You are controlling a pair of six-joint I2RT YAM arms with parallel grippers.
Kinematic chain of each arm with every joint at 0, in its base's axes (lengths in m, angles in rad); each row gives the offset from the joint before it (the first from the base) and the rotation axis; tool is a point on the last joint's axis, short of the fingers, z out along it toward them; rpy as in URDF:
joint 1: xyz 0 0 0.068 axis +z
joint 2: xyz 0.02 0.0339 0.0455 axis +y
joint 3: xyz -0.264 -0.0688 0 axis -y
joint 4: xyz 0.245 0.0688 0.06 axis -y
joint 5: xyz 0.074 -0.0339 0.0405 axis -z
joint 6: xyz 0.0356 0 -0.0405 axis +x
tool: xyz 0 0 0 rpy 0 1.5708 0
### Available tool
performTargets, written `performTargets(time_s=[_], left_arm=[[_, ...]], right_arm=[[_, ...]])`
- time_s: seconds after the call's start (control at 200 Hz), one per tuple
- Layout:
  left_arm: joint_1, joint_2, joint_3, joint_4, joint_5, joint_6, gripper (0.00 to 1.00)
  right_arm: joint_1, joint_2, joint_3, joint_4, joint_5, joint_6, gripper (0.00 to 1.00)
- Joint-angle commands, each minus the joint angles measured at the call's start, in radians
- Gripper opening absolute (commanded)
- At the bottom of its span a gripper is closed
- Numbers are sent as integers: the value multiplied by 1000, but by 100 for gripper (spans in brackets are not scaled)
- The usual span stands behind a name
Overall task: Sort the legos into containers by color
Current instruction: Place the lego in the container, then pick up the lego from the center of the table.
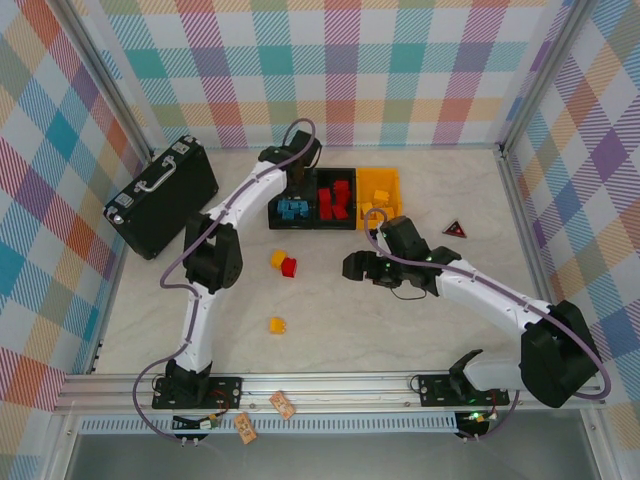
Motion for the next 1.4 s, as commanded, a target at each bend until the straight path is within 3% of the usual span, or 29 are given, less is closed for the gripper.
performTargets(time_s=[0.0,0.325,0.515,1.08,1.22,1.395], left_arm=[[19,52,83,-73,-10,21,54],[21,102,141,-97,-66,17,56],[21,96,147,-105,-77,18,70],[12,-1,115,-99,-40,18,80],[-3,-87,19,-72,-22,7,78],[-30,-318,-286,62,34,-11,78]], right_arm=[[6,-3,17,-14,12,-22,75],[6,-20,5,-28,25,-22,75],[6,-19,6,-27,22,-26,75],[7,-27,8,-26,9,-28,75],[9,-45,2,-35,15,-34,75],[24,-31,20,-75,40,-73,75]])
